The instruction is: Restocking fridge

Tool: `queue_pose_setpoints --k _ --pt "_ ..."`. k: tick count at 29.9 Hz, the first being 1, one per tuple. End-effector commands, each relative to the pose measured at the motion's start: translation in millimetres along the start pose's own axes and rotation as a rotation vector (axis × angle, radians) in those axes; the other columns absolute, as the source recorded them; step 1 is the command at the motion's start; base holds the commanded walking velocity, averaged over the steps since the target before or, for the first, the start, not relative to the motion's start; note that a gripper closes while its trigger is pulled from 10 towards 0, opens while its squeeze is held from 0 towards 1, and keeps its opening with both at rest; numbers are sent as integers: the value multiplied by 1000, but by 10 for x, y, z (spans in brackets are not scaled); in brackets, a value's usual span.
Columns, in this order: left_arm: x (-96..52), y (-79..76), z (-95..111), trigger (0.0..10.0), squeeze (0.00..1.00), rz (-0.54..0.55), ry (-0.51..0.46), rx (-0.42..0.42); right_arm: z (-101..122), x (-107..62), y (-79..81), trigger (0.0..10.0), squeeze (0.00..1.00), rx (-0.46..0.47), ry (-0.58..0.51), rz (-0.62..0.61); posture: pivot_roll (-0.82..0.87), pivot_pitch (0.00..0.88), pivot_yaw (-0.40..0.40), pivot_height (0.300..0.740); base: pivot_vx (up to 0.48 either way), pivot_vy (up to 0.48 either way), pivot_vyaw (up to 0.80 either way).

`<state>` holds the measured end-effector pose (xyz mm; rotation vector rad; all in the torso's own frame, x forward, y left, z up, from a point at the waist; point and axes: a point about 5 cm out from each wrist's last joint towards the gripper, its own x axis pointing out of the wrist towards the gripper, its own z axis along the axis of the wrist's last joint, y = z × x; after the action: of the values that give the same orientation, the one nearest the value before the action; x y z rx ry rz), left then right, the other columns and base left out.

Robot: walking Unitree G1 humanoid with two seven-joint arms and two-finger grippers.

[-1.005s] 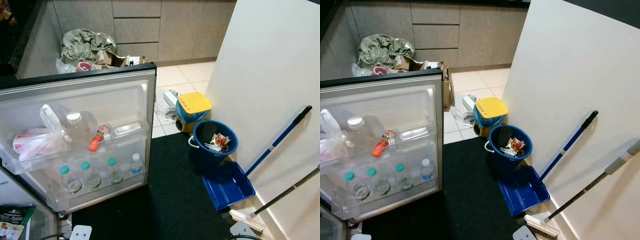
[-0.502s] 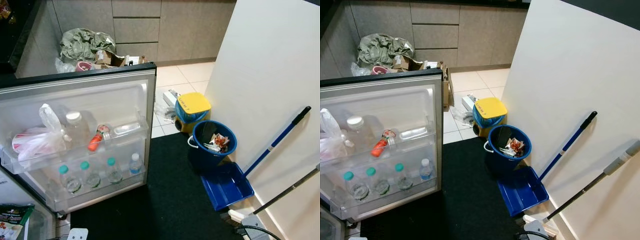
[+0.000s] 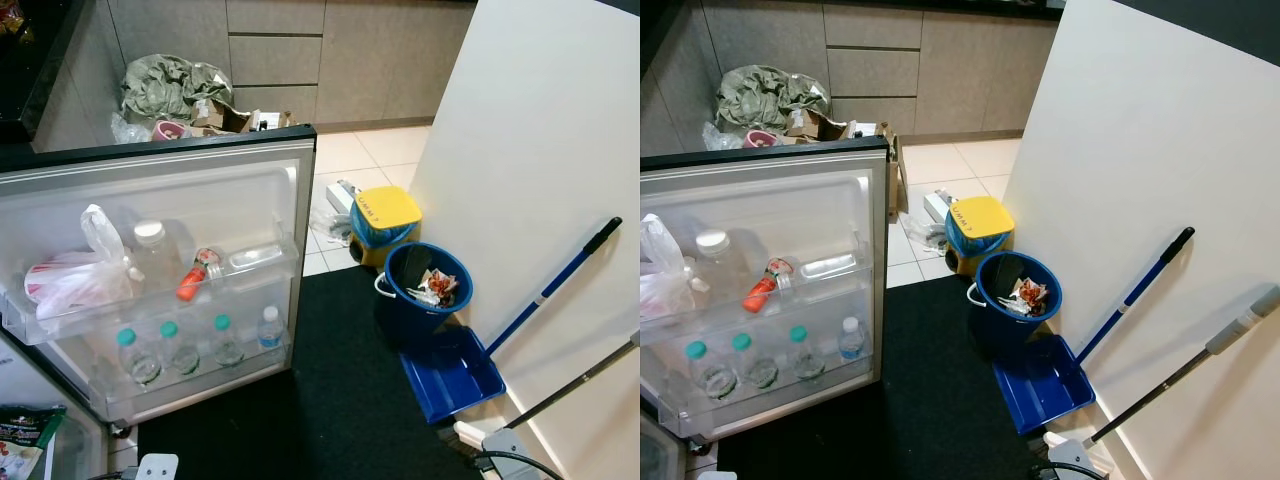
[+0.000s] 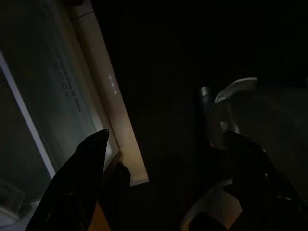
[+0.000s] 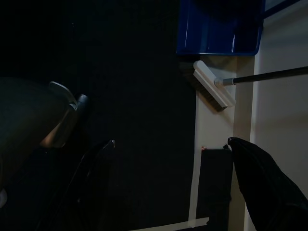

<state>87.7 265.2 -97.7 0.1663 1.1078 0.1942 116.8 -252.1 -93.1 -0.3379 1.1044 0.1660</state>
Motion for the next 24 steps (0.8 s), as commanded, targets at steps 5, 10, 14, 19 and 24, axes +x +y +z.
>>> queue_pose_setpoints --k 5,10,14,19,24 --pt "-3 -129 -42 10000 0 -30 13 -2 -202 -80 -132 10000 0 -26 55 -33 -33 0 -127 740 0 0 0" --pt "-11 -93 -60 10000 0 -29 14 19 -247 -81 -59 10000 0 3 55 -26 -36 0 -106 740 0 0 0" --pt "-8 -15 -24 10000 0 -11 -1 32 -238 -56 69 10000 0 5 49 0 7 0 -108 740 0 0 0" --pt "0 61 48 10000 0 3 -29 18 -180 -34 103 10000 0 -34 40 18 -9 0 -97 740 0 0 0" --pt "6 -79 48 10000 0 -37 -36 47 -133 -77 -193 10000 0 31 14 -74 -4 0 -126 740 0 0 0"
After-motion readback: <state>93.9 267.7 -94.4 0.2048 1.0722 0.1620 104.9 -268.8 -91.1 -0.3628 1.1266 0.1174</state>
